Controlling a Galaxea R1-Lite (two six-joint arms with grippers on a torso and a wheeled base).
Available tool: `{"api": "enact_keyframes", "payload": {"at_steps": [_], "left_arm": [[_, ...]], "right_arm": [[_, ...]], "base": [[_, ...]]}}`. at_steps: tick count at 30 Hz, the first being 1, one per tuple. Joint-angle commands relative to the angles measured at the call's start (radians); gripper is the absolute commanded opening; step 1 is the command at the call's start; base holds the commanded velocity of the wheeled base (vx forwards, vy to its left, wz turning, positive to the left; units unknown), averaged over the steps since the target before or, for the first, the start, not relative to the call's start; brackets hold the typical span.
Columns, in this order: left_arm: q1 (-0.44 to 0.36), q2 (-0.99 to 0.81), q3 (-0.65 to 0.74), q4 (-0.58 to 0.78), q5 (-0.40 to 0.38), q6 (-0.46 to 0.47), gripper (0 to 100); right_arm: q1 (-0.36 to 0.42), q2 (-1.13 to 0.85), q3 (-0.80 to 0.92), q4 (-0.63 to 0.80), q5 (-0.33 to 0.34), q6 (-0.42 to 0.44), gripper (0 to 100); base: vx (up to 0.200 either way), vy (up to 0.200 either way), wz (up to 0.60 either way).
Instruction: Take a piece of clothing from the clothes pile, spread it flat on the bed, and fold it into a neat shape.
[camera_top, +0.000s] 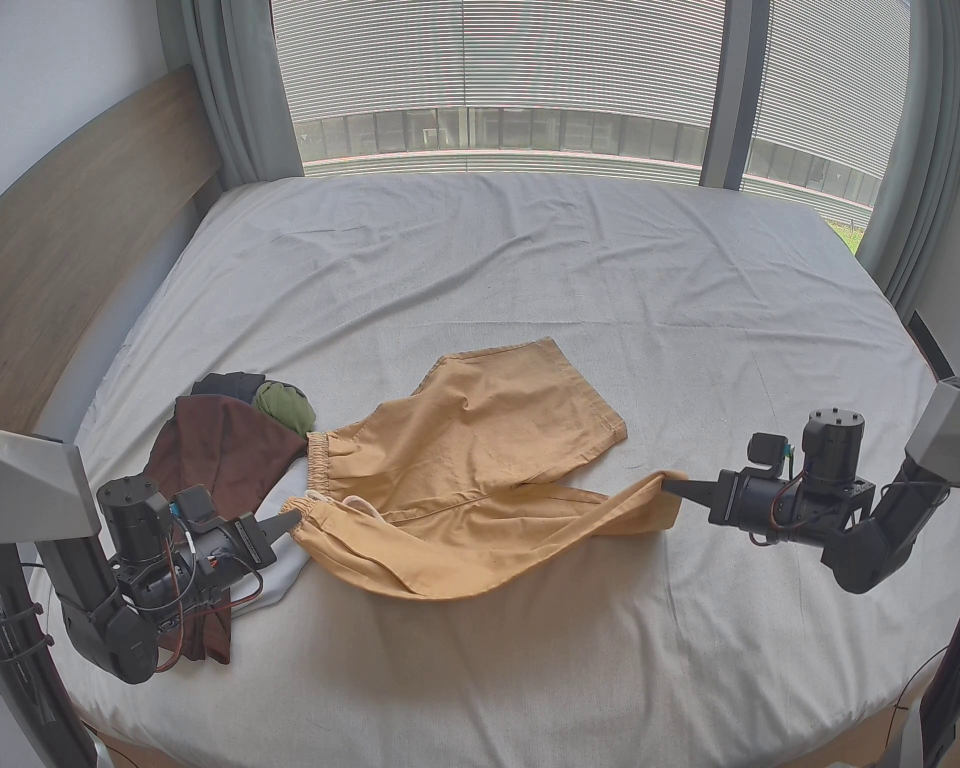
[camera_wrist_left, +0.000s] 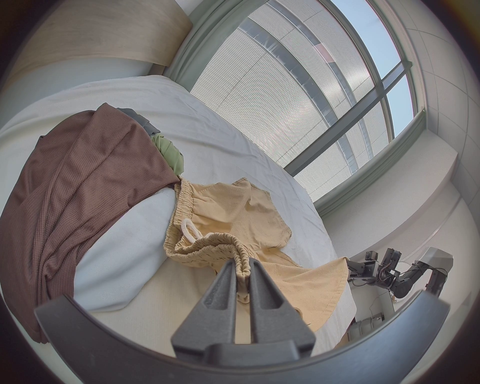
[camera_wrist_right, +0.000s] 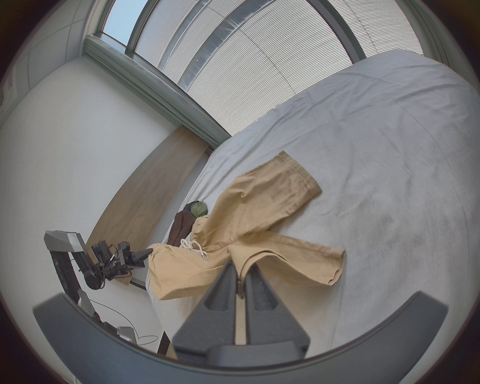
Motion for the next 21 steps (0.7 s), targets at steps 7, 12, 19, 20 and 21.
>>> {"api": "enact_keyframes", "payload": {"at_steps": [7, 12, 19, 20, 21], "left_arm": [[0.006, -0.006, -0.038, -0.001, 0.003, -0.036, 0], [0.006, -0.005, -0.053, -0.001, 0.029, -0.047, 0], [0.001, -0.002, -0.065, -0.001, 0.046, -0.078, 0], [0.001, 0.000, -0.067, -0.001, 0.046, -0.084, 0], [0.001, 0.001, -0.068, -0.001, 0.046, -0.094, 0]], "right_arm": [[-0.011, -0.038, -0.199, 0.163, -0.005, 0.006, 0], [-0.017, -0.038, -0.251, 0.206, -0.005, 0.009, 0], [-0.019, -0.033, -0.399, 0.330, -0.006, 0.011, 0], [-0.019, -0.032, -0.421, 0.346, -0.006, 0.011, 0], [-0.017, -0.029, -0.442, 0.359, -0.006, 0.011, 0]], "base": [[0.000, 0.000, 0.00], [0.000, 0.000, 0.00], [0.000, 0.000, 0.00], [0.000, 0.000, 0.00], [0.000, 0.000, 0.00]]}}
